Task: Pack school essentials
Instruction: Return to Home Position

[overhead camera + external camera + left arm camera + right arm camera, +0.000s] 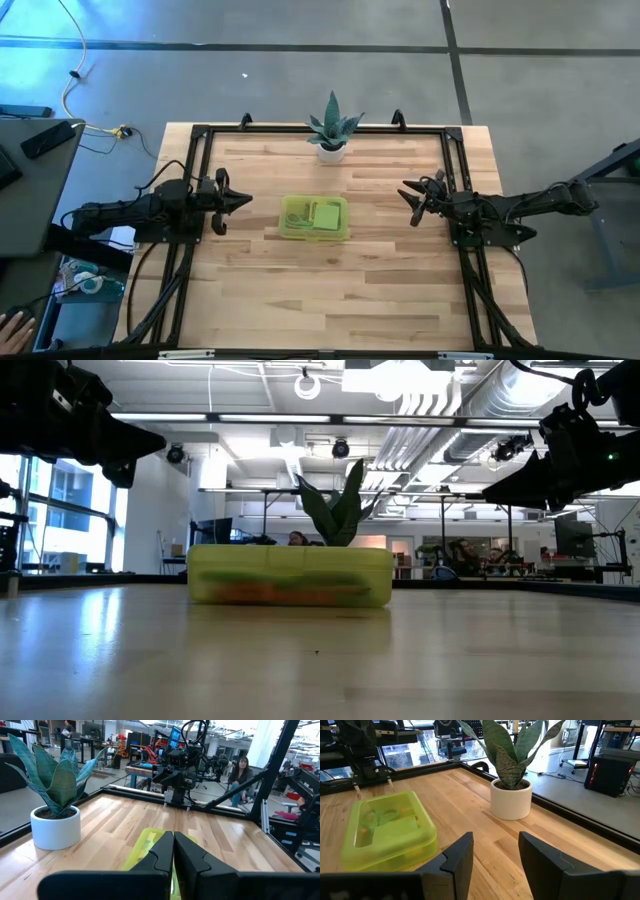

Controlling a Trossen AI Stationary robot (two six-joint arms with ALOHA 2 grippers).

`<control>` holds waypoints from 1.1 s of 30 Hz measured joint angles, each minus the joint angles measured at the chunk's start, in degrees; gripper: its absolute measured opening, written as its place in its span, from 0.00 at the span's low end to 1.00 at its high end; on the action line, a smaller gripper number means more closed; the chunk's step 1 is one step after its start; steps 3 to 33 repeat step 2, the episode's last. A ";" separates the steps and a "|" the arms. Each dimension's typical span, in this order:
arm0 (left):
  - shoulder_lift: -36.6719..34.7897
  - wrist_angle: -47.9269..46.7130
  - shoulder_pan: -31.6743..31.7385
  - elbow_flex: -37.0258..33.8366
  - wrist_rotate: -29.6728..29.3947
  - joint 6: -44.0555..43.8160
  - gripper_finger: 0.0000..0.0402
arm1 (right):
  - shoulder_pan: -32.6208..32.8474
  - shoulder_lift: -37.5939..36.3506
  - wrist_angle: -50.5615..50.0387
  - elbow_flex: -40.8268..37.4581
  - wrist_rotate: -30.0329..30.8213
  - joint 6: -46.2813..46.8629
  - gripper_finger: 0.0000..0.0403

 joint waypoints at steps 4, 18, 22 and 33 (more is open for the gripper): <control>0.00 0.00 -0.01 0.00 0.00 0.00 0.01 | 0.00 -0.01 0.00 0.00 0.00 0.00 0.37; 0.00 0.00 -0.01 0.00 0.00 0.00 0.01 | 0.00 -0.01 0.00 0.00 0.00 0.00 0.37; 0.00 0.00 -0.01 0.00 0.00 0.00 0.01 | 0.00 -0.01 0.00 0.00 0.00 0.00 0.37; 0.00 0.00 -0.01 0.00 0.00 0.00 0.01 | 0.00 -0.01 0.00 0.00 0.00 0.00 0.37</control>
